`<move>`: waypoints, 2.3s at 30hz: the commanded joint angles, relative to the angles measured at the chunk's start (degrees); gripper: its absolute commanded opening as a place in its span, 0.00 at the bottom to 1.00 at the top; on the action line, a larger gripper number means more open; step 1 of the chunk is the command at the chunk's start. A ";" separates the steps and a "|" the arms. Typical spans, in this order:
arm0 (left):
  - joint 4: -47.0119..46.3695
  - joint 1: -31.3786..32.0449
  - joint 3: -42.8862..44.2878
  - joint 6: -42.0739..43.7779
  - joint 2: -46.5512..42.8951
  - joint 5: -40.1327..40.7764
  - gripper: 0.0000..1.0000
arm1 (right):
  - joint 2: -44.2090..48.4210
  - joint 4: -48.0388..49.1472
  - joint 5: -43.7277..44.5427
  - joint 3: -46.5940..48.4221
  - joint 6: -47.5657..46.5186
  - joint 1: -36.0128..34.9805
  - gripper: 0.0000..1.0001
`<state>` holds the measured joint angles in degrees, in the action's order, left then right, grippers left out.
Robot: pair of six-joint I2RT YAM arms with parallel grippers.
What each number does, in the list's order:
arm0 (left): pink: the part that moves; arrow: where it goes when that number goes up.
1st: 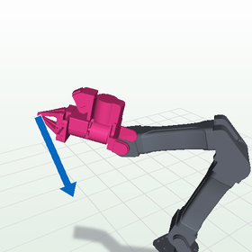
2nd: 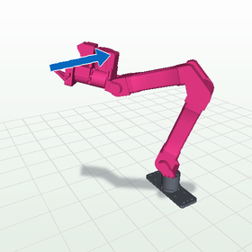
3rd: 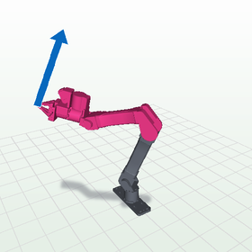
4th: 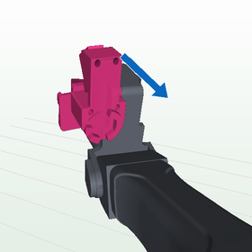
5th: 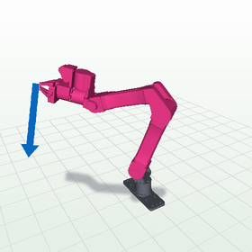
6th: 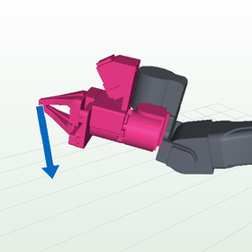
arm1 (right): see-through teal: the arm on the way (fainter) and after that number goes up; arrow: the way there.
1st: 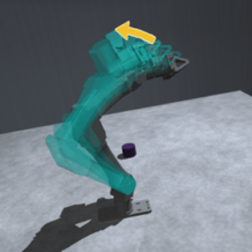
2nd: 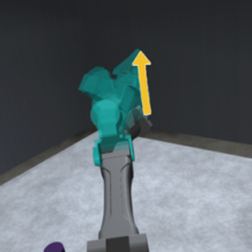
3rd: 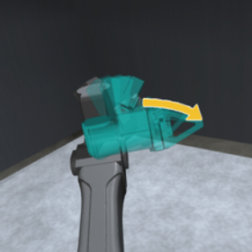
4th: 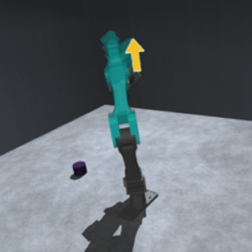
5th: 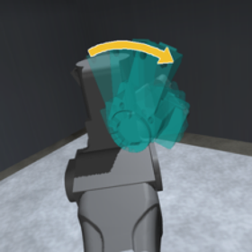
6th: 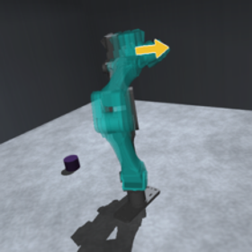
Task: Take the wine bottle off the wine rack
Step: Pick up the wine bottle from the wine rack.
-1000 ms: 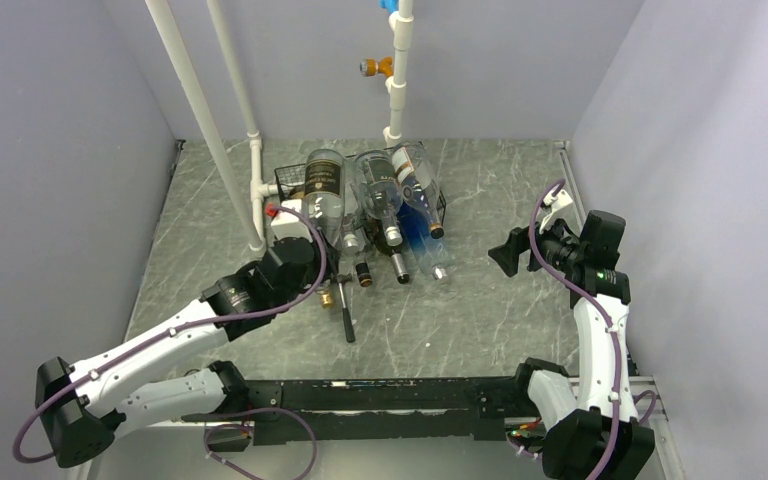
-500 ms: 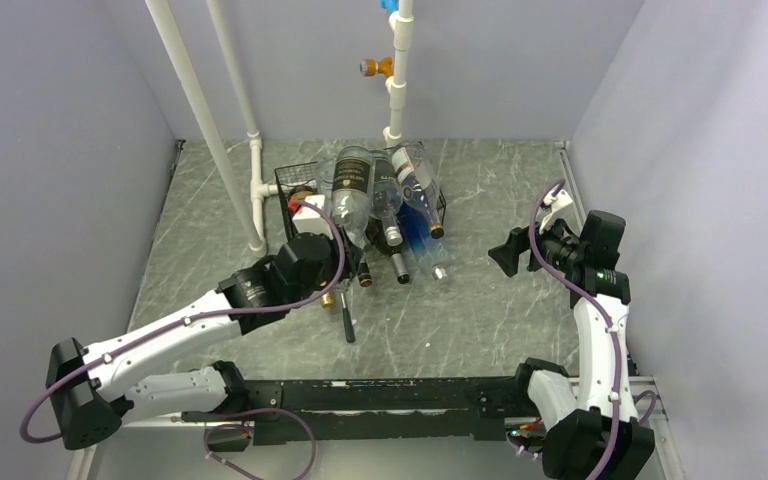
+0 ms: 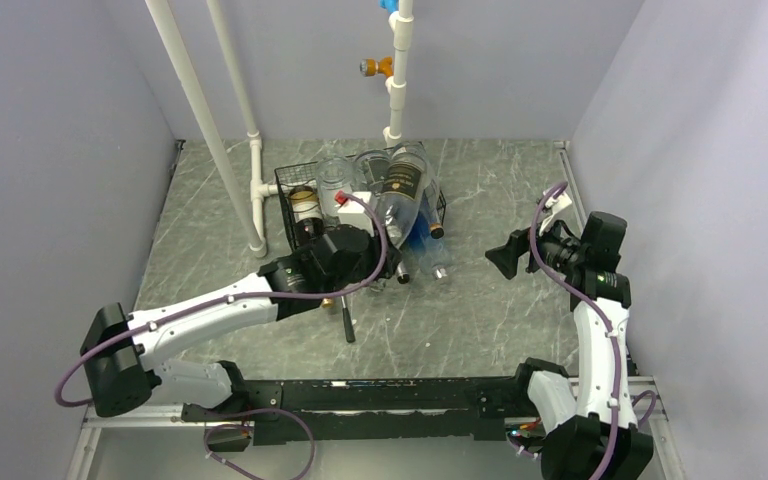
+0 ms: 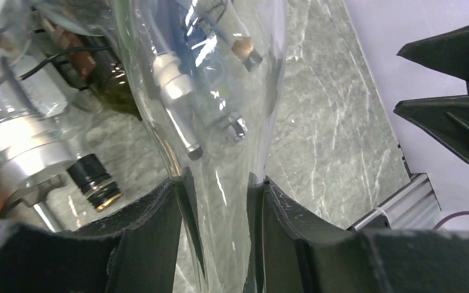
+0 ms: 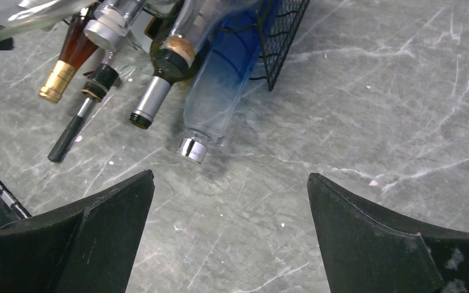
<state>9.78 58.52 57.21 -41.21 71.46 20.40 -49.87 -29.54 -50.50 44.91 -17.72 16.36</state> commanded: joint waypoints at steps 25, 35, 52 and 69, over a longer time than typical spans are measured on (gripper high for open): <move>-19.17 3.79 15.06 -0.45 10.99 -12.50 0.00 | 1.71 -23.38 -9.64 13.29 -16.02 7.28 1.00; -18.45 4.75 16.89 0.15 11.86 -13.93 0.00 | 3.33 -32.69 -8.20 18.61 -22.62 7.37 1.00; -10.04 7.82 20.14 -1.48 12.49 -18.65 0.00 | 2.87 -56.47 -7.87 27.31 -54.79 7.20 0.99; 2.02 8.01 20.57 -7.82 12.15 -28.37 0.00 | 4.57 -56.40 -14.11 11.55 -82.16 -2.09 0.99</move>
<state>22.65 66.22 72.03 -48.01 86.11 -4.69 -45.25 -85.32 -59.77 58.70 -88.18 18.04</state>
